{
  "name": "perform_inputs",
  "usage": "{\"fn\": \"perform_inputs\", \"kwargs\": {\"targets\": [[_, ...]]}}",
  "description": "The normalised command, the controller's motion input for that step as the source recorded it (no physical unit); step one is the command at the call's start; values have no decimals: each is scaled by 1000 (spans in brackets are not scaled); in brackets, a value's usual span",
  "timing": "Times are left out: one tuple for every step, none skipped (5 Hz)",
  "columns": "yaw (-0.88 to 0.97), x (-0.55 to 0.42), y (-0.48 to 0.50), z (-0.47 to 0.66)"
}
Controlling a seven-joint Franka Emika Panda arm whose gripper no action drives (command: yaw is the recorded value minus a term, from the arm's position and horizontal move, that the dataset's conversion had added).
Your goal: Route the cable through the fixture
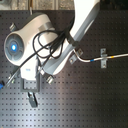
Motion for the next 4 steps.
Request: {"fn": "perform_inputs", "kwargs": {"targets": [[166,-392,-390,47],[0,-90,-71,59],[29,-341,164,256],[0,-236,18,209]]}}
